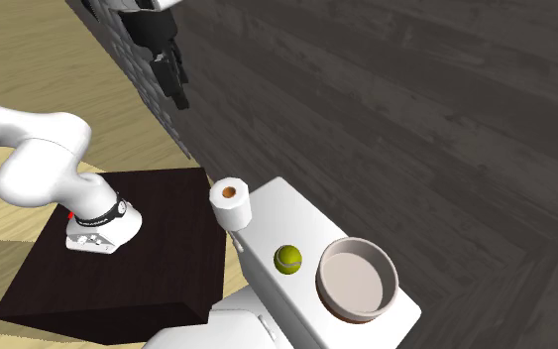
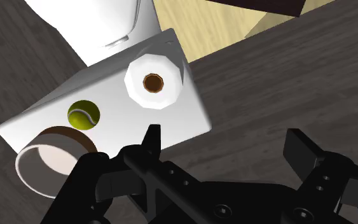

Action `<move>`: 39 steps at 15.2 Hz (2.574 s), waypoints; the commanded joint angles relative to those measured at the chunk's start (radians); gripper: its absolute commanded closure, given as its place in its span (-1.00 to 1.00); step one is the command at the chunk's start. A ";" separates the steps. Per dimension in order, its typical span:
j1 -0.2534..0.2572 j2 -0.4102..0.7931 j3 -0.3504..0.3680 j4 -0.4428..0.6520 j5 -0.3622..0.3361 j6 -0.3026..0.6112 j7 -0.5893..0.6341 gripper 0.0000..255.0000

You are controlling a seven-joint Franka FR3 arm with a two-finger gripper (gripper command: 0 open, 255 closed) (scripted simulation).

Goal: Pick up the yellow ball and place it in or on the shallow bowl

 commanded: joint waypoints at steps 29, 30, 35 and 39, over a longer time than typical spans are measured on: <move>-0.019 0.642 -0.391 -0.208 0.066 1.006 -0.557 -1.00; -0.011 0.684 -0.404 -0.190 0.108 1.031 -0.601 -1.00; -0.007 0.808 -0.412 -0.139 0.256 1.097 -0.737 -1.00; -0.012 0.871 -0.393 -0.123 0.335 1.135 -0.795 -1.00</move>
